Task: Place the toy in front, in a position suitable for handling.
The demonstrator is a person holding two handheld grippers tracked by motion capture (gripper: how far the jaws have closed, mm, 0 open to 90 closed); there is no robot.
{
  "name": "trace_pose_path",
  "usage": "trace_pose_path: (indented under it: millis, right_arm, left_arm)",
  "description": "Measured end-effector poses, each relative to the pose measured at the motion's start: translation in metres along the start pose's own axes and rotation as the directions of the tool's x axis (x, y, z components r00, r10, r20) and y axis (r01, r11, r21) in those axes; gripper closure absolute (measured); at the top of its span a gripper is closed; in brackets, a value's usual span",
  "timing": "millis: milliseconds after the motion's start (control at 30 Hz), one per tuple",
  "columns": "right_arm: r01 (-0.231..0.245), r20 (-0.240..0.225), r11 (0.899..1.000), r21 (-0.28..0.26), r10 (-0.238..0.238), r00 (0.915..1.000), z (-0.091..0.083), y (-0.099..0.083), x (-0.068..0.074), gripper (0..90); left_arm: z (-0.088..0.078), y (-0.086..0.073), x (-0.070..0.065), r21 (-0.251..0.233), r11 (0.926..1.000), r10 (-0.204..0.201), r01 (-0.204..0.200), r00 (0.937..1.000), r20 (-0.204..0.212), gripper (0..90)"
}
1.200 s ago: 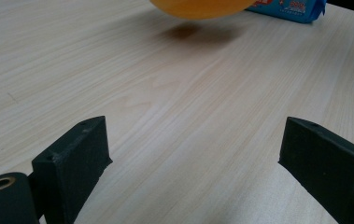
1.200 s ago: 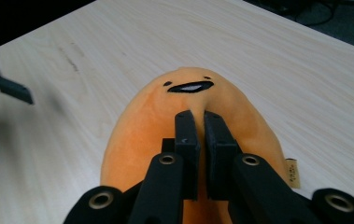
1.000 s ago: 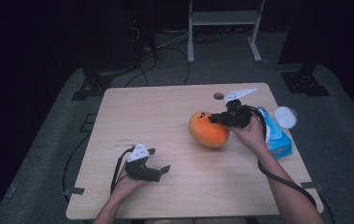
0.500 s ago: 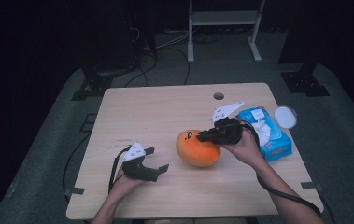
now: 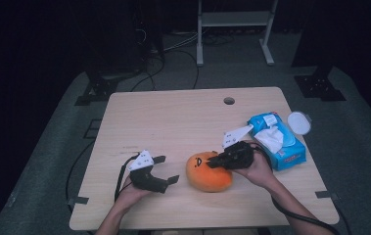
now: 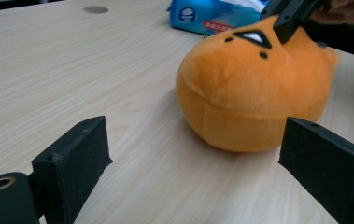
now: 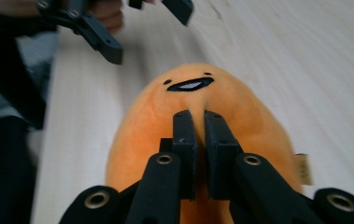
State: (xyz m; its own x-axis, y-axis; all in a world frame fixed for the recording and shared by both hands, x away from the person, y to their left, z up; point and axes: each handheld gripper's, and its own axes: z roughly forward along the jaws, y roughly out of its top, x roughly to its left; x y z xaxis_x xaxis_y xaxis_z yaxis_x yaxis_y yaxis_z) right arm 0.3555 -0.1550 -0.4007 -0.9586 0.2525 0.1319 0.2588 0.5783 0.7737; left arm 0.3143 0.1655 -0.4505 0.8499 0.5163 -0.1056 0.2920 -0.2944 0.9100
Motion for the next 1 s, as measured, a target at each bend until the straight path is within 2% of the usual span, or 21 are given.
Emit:
trace_pose_path:
  millis: [33, 67, 100, 133, 200, 267, 367, 433, 467, 500, 533, 567, 633, 733, 767, 833, 900, 1000]
  right_arm:
    - [0.0, 0.0, 1.0, 0.0, 0.0, 1.0, 0.0, 0.0, 0.0, 82.4]
    - [0.001, -0.028, 1.0, -0.001, -0.001, 0.9996, -0.001, -0.004, 0.001, 80.4]
    - [-0.001, -0.044, 1.0, -0.001, 0.001, 0.999, -0.001, -0.006, 0.002, 79.1]
    - [-0.002, -0.057, 1.0, 0.003, 0.003, 0.9984, -0.001, -0.008, 0.003, 78.2]
    - [0.016, -0.059, 1.0, 0.002, -0.016, 0.9982, -0.001, -0.011, 0.006, 76.3]
    - [0.015, -0.063, 1.0, 0.005, -0.015, 0.9979, -0.001, -0.011, 0.007, 76.0]
    - [0.022, -0.08, 1.0, 0.009, -0.021, 0.9965, -0.001, -0.013, 0.009, 74.0]
    - [0.027, -0.08, 1.0, 0.003, -0.027, 0.9964, -0.001, -0.015, 0.01, 73.3]
    - [0.032, -0.082, 0.999, 0.003, -0.031, 0.9961, -0.001, -0.015, 0.01, 73.0]
    - [0.033, -0.082, 0.999, 0.005, -0.032, 0.9961, -0.002, -0.016, 0.01, 72.5]
    - [0.032, -0.08, 0.999, 0.001, -0.032, 0.9963, -0.003, -0.017, 0.011, 71.6]
    - [0.032, -0.08, 0.999, 0.001, -0.032, 0.9963, -0.003, -0.017, 0.011, 71.6]
    - [0.038, -0.07, 0.999, -0.004, -0.038, 0.9968, -0.003, -0.017, 0.011, 70.0]
    - [0.03, -0.06, 0.999, -0.01, -0.031, 0.9977, -0.005, -0.018, 0.011, 66.9]
    - [0.03, -0.053, 0.999, -0.017, -0.031, 0.9981, -0.006, -0.018, 0.011, 64.2]
    - [0.021, -0.047, 0.999, -0.036, -0.022, 0.9986, -0.01, -0.019, 0.012, 56.4]
    - [0.02, -0.04, 0.999, -0.046, -0.022, 0.9989, -0.013, -0.02, 0.013, 53.5]
    - [0.027, 0.019, 0.998, -0.062, -0.026, 0.9995, -0.026, -0.025, 0.017, 43.2]
  left_arm:
    - [0.0, 0.0, 0.0, 0.0, 1.0, 0.0, 0.0, 1.0, 0.0, 7.7]
    - [0.001, 0.002, -0.002, 0.003, 0.9999, 0.01, -0.01, 0.9999, 0.011, 7.7]
    - [0.004, 0.006, -0.006, -0.004, 0.9993, 0.038, -0.038, 0.9985, 0.038, 7.8]
    - [0.004, 0.006, -0.006, -0.004, 0.9993, 0.038, -0.038, 0.9985, 0.038, 7.8]
    - [0.008, 0.013, -0.011, -0.018, 0.997, 0.076, -0.075, 0.9951, 0.063, 7.8]
    - [0.013, 0.019, -0.014, -0.027, 0.9953, 0.095, -0.093, 0.9921, 0.081, 7.8]
    - [0.023, 0.031, -0.016, -0.034, 0.9887, 0.149, -0.146, 0.9825, 0.111, 7.8]
    - [0.029, 0.035, -0.015, -0.031, 0.9878, 0.155, -0.152, 0.9792, 0.13, 7.8]
    - [0.034, 0.037, -0.014, -0.028, 0.9891, 0.147, -0.145, 0.9769, 0.155, 7.8]
    - [0.037, 0.037, -0.014, -0.022, 0.9893, 0.146, -0.144, 0.9747, 0.169, 7.8]
    - [0.045, 0.037, -0.014, 0.0, 0.9871, 0.157, -0.16, 0.9698, 0.187, 7.8]
    - [0.045, 0.037, -0.014, 0.0, 0.9871, 0.157, -0.16, 0.9698, 0.187, 7.8]
    - [0.051, 0.035, -0.017, 0.014, 0.9836, 0.173, -0.18, 0.9643, 0.2, 8.7]
    - [0.054, 0.03, -0.023, 0.017, 0.9736, 0.219, -0.228, 0.9523, 0.213, 17.6]
    - [0.054, 0.029, -0.024, 0.023, 0.9715, 0.226, -0.236, 0.9525, 0.204, 19.3]
    - [0.053, 0.029, -0.026, 0.025, 0.973, 0.22, -0.23, 0.9544, 0.202, 22.0]
    - [0.052, 0.028, -0.028, 0.033, 0.9715, 0.224, -0.235, 0.9551, 0.194, 22.1]
    - [0.049, 0.026, -0.031, 0.042, 0.9686, 0.234, -0.245, 0.9551, 0.182, 22.2]
